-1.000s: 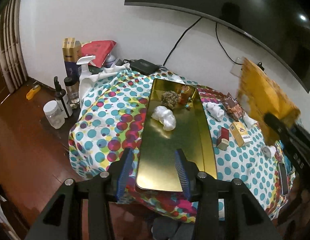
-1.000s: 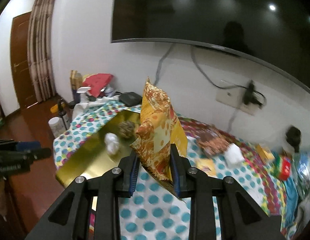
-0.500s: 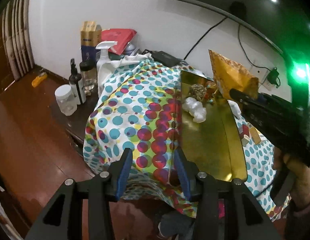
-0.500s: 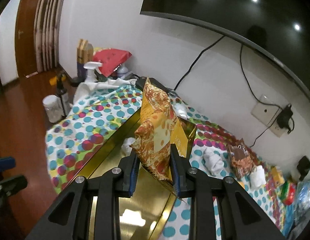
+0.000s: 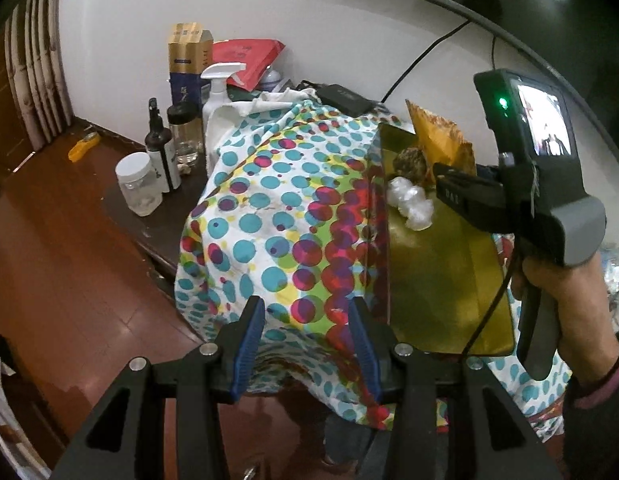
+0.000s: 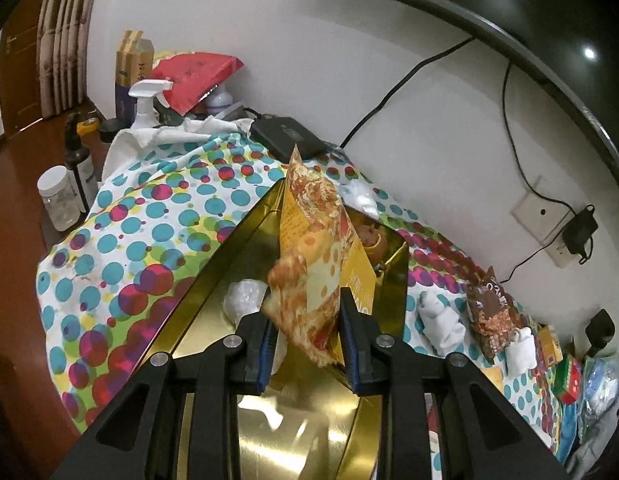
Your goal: Organize objects
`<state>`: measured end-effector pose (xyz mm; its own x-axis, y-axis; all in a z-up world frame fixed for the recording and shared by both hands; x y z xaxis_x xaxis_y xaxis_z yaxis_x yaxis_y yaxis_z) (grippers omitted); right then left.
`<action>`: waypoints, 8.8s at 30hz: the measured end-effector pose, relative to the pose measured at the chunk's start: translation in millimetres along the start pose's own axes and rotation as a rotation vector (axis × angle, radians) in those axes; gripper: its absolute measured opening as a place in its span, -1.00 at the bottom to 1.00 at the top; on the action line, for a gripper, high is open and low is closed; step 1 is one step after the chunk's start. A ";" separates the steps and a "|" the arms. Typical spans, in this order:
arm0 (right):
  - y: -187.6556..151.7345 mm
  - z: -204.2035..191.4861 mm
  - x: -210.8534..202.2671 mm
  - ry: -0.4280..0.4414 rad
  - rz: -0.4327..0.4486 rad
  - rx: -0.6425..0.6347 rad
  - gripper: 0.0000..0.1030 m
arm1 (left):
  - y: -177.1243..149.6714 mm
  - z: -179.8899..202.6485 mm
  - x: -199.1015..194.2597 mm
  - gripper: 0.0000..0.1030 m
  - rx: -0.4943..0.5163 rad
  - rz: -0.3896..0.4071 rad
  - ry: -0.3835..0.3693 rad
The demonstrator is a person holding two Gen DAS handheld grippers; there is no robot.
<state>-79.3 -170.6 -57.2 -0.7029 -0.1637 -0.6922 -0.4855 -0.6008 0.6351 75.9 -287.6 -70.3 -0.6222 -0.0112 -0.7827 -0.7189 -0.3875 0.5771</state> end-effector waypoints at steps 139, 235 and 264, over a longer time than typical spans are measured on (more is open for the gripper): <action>-250.8 326.6 26.7 -0.130 -0.069 0.539 -0.15 | -11.2 290.3 172.3 -0.14 0.320 -0.142 -0.191; -246.7 325.7 36.6 -0.164 -0.122 0.542 -0.05 | 17.4 164.2 84.9 -0.42 0.247 -0.176 -0.042; -243.3 321.6 38.6 -0.199 -0.144 0.508 -0.03 | 10.5 109.8 127.4 -0.41 0.192 -0.259 0.044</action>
<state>-155.6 220.9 -128.2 -0.6718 0.0719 -0.7372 -0.7382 -0.1457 0.6586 -44.9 -191.9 -138.4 -0.3998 0.0239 -0.9163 -0.8996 -0.2016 0.3873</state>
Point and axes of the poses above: each gripper's, at about its wrist camera, not at the fingertips, and x roughly the way its jaws point, z to its right, y to its top, the point moved 6 cm from there along x, roughly the way its jaws point, and after that the axes turned 5 degrees about -y, right-handed, at the moved point
